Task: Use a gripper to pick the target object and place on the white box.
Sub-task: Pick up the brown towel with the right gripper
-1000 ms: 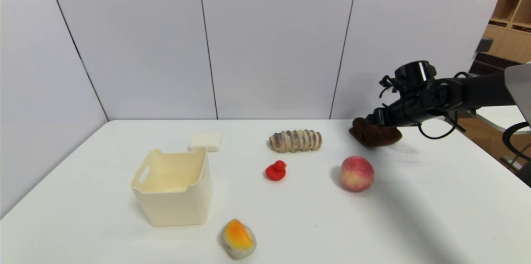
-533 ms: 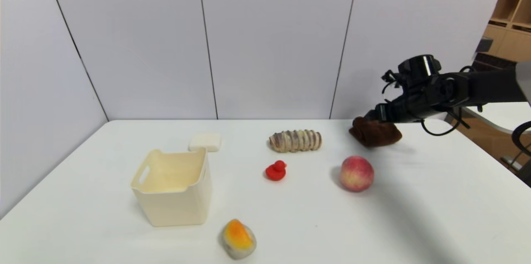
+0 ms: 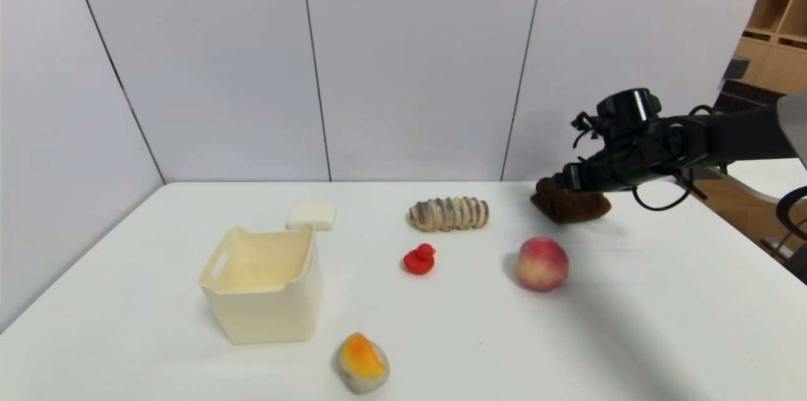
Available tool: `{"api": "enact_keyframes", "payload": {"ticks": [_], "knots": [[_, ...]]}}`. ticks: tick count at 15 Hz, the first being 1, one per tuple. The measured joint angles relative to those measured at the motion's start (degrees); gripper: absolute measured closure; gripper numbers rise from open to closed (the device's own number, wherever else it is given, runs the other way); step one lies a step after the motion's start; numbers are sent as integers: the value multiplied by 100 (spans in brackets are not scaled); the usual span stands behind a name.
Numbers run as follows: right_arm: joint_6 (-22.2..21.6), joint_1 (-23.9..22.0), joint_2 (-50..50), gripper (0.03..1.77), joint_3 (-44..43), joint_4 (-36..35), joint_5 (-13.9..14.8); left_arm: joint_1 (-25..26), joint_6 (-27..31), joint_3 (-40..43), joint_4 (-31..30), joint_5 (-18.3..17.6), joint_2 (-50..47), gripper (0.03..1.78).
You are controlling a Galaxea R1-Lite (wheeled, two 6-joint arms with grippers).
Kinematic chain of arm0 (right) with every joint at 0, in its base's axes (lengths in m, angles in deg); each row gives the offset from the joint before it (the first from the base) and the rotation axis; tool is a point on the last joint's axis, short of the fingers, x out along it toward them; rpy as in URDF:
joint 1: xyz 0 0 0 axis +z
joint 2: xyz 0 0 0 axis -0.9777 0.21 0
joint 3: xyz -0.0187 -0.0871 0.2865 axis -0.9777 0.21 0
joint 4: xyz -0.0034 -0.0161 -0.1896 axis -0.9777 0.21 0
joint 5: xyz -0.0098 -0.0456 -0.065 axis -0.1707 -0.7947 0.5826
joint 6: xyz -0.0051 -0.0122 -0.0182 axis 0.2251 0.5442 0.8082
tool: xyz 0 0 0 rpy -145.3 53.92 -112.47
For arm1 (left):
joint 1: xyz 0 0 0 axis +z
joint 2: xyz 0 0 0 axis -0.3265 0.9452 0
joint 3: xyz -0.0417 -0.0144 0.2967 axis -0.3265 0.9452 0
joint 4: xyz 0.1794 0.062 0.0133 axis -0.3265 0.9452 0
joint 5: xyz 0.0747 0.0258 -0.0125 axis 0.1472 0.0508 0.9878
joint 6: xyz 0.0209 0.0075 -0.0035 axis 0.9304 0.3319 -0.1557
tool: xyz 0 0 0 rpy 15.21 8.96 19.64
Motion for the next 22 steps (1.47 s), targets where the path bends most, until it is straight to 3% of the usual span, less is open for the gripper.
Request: {"api": "enact_keyframes", "payload": {"ticks": [6, 22], "knots": [[46, -91, 329, 10, 9, -625, 204, -2, -2, 0, 2, 0, 0, 12], [44, -122, 699, 10, 6, -581, 227, 0, 2, 0, 2, 0, 0, 12]]}}
